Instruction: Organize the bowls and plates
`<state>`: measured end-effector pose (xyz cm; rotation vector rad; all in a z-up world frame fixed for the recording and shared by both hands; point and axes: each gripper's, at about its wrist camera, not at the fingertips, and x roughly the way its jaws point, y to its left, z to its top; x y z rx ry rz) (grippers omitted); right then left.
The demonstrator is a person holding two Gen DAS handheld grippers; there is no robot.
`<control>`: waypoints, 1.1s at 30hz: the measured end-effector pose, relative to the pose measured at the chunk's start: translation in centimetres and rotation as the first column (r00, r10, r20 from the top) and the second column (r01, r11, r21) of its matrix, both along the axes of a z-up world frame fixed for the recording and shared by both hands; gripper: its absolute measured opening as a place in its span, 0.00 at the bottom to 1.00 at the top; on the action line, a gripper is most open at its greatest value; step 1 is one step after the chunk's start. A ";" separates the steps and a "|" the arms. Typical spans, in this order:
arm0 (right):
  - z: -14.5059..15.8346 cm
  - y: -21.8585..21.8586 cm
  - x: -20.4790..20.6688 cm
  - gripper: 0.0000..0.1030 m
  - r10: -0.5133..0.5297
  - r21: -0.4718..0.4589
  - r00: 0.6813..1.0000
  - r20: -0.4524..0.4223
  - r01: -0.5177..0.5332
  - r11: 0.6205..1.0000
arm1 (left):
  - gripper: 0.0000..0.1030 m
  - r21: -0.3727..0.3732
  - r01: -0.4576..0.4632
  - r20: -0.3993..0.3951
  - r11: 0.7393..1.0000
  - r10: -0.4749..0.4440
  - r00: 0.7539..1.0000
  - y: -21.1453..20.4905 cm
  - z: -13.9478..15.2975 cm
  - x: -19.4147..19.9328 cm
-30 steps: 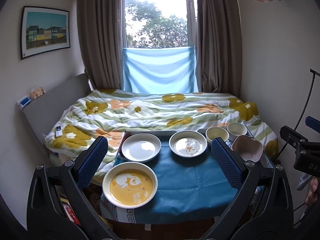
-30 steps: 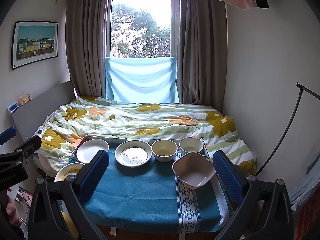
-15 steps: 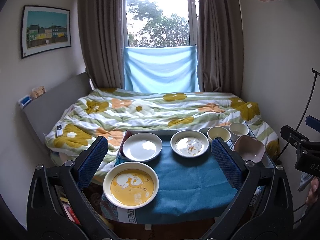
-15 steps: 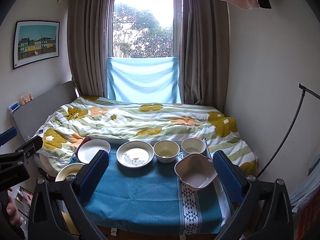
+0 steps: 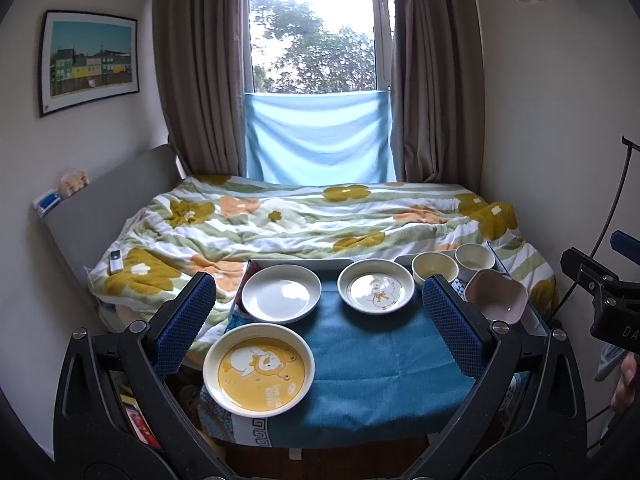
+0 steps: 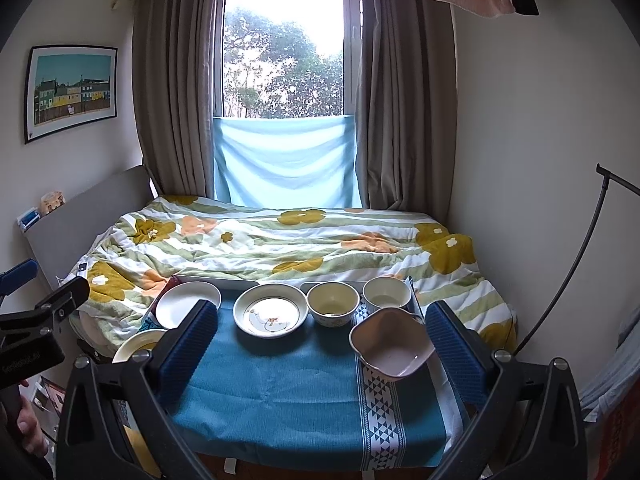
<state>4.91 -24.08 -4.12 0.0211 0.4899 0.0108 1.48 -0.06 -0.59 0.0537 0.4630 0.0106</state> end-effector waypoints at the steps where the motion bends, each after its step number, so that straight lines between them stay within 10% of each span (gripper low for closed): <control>1: 0.1 0.1 0.0 1.00 0.005 0.007 1.000 0.000 -0.005 1.000 | 0.99 -0.002 0.002 0.001 1.000 -0.002 1.000 0.0 0.0 0.0; 33: -0.4 -1.9 0.2 1.00 -0.001 0.028 1.000 0.024 0.001 1.000 | 0.99 -0.004 -0.012 0.003 1.000 0.012 1.000 0.0 -0.2 0.3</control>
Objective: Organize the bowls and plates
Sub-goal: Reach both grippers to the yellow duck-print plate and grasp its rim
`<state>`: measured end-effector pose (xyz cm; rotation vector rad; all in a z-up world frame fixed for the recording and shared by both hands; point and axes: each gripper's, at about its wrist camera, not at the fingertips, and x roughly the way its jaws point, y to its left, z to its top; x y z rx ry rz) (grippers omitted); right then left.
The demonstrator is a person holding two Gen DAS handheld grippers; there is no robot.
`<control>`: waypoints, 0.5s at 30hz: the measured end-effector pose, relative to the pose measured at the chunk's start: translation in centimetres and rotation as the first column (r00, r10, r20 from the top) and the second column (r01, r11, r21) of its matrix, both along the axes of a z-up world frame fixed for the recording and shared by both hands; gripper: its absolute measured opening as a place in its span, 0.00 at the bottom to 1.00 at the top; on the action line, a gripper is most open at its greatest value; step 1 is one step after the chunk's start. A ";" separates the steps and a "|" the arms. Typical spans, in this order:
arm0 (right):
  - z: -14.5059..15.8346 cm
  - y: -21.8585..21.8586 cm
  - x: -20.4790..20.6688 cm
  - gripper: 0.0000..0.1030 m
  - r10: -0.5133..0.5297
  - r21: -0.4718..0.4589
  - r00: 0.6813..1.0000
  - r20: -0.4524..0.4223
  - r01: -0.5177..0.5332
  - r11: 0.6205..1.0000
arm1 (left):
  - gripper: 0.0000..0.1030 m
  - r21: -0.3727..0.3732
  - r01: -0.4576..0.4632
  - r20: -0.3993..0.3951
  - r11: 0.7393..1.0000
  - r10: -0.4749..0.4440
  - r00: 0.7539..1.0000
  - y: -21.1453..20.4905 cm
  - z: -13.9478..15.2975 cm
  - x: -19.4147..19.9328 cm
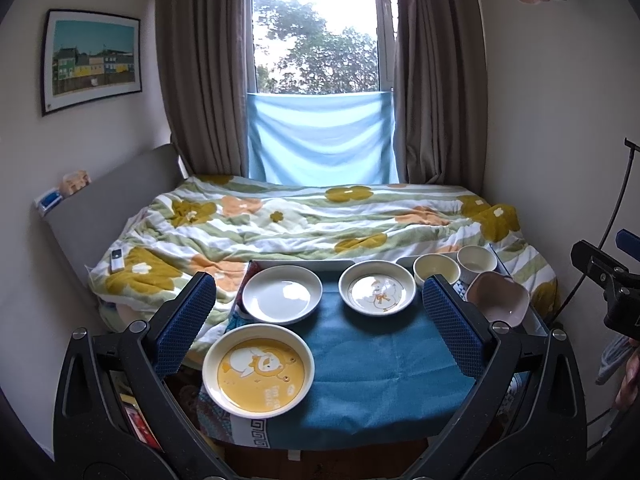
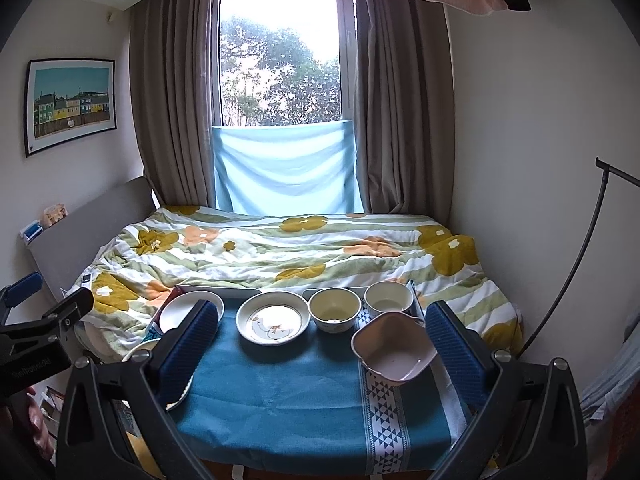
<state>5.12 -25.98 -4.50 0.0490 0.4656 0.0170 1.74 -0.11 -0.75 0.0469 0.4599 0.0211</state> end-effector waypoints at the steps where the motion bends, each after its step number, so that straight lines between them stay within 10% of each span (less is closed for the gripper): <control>1: -0.1 0.1 0.1 1.00 0.002 -0.011 1.000 -0.001 -0.003 1.000 | 0.99 0.000 0.000 -0.002 1.000 0.000 1.000 0.0 0.0 0.0; 15: -1.9 1.3 4.0 1.00 0.228 -0.010 0.971 -0.072 -0.230 0.973 | 0.99 -0.055 -0.177 -0.164 0.983 0.166 0.972 3.9 -3.6 1.7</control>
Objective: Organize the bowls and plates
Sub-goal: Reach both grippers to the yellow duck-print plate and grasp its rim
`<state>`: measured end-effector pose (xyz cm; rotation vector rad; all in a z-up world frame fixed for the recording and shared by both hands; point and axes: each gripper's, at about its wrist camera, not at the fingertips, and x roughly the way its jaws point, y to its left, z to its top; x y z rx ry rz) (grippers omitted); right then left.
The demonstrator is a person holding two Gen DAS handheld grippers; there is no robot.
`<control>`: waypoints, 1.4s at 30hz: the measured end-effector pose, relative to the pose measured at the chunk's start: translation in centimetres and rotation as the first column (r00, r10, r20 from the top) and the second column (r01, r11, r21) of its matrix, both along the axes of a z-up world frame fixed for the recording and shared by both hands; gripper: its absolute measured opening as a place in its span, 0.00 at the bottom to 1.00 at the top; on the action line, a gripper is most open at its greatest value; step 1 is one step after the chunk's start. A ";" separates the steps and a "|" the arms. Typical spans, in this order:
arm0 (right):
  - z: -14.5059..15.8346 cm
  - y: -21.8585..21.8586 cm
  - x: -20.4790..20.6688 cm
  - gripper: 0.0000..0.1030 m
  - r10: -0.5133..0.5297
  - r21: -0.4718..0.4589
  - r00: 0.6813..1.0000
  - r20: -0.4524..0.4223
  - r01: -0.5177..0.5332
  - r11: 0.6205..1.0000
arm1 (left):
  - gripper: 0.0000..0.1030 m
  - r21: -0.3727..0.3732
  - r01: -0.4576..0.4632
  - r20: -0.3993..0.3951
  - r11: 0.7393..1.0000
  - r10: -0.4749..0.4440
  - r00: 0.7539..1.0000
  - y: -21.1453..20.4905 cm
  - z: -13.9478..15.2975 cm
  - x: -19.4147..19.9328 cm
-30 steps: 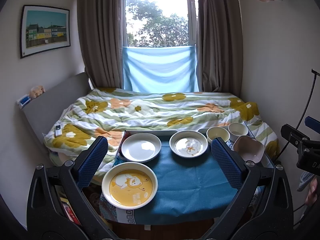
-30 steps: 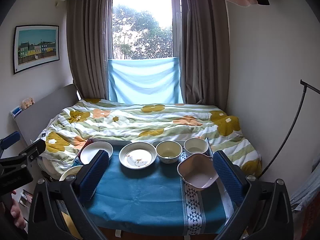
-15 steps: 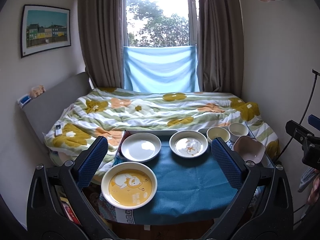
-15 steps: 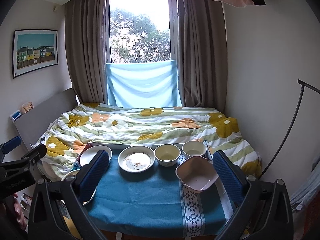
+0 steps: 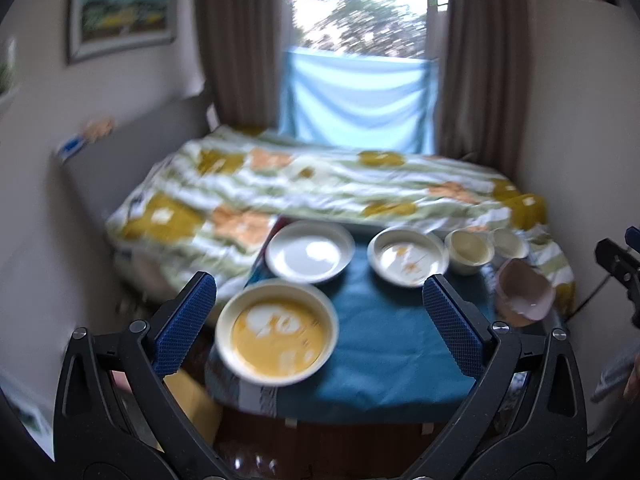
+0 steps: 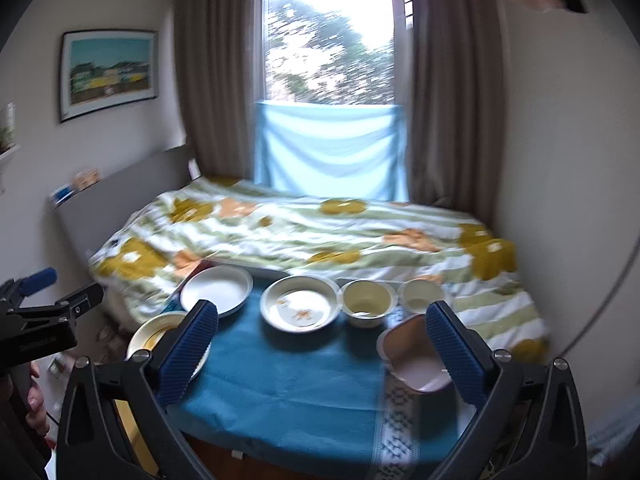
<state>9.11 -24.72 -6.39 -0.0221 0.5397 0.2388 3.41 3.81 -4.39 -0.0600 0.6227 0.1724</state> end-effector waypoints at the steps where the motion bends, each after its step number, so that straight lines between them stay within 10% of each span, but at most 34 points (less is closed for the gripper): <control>1: -0.5 0.3 0.5 1.00 0.027 0.003 1.000 -0.010 -0.027 1.000 | 0.99 -0.012 -0.033 -0.020 0.999 0.033 0.999 0.9 -0.9 0.0; 13: -10.9 10.9 9.1 0.98 0.405 0.014 0.887 -0.223 -0.412 0.911 | 0.97 -0.210 -0.287 -0.243 0.935 0.235 0.941 12.5 -13.4 1.3; 22: -20.9 18.4 16.3 0.67 0.499 0.085 0.739 -0.453 -0.522 0.849 | 0.64 -0.362 -0.342 -0.399 0.867 0.188 0.898 17.1 -22.8 5.6; 31: -26.0 22.5 19.5 0.50 0.538 0.117 0.635 -0.554 -0.580 0.806 | 0.46 -0.411 -0.356 -0.453 0.839 0.151 0.879 19.2 -26.4 9.0; 42: -28.0 23.9 20.4 0.11 0.547 0.150 0.598 -0.585 -0.583 0.798 | 0.16 -0.411 -0.368 -0.497 0.834 0.133 0.858 19.6 -28.1 9.8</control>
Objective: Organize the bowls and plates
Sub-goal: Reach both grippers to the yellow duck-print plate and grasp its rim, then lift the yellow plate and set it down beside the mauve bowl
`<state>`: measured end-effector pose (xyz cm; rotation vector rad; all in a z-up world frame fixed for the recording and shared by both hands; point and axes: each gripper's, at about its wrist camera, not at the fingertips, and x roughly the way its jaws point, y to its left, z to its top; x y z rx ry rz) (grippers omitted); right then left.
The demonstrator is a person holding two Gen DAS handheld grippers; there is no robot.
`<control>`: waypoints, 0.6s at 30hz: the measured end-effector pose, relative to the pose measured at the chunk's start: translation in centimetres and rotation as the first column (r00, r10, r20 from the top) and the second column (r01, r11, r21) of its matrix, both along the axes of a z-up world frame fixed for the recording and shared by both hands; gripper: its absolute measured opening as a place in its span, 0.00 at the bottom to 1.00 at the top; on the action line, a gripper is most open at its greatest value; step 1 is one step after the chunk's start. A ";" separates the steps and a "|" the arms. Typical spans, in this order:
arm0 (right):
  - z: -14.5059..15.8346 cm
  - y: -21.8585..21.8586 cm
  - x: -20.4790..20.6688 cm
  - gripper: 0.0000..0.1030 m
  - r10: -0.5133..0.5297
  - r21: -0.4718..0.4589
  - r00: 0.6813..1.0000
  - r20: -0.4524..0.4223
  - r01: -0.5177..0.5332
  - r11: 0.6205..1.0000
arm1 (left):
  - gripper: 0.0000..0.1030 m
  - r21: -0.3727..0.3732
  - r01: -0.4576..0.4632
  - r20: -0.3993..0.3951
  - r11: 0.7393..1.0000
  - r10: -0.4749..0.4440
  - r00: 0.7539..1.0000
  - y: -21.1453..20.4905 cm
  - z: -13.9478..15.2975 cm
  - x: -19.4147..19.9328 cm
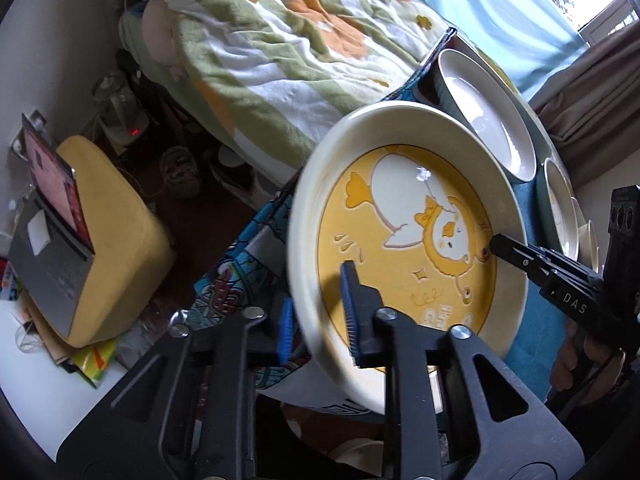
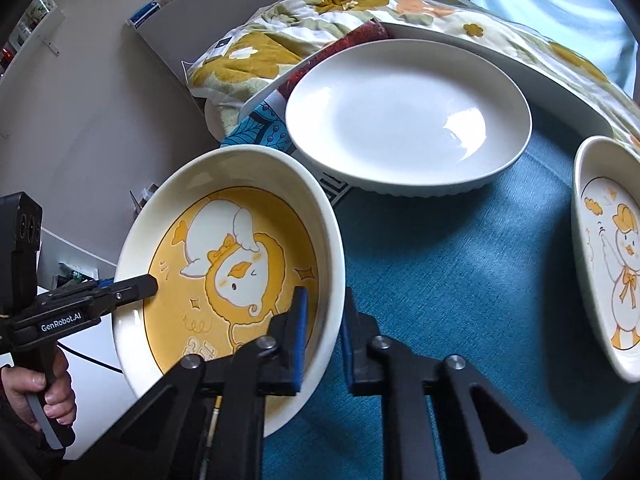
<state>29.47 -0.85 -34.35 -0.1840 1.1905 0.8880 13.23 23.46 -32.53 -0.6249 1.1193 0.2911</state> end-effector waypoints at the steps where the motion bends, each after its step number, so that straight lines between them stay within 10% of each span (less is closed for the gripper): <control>1: 0.0 -0.1 0.0 0.11 -0.004 0.005 1.000 0.000 0.004 1.000 | 0.16 -0.004 -0.001 0.002 1.000 0.001 1.000 0.1 0.0 0.0; 18: 0.8 0.2 -1.1 0.12 0.024 0.010 0.998 0.054 -0.024 1.000 | 0.16 0.148 0.037 -0.003 0.988 -0.037 0.999 -1.4 1.9 -0.7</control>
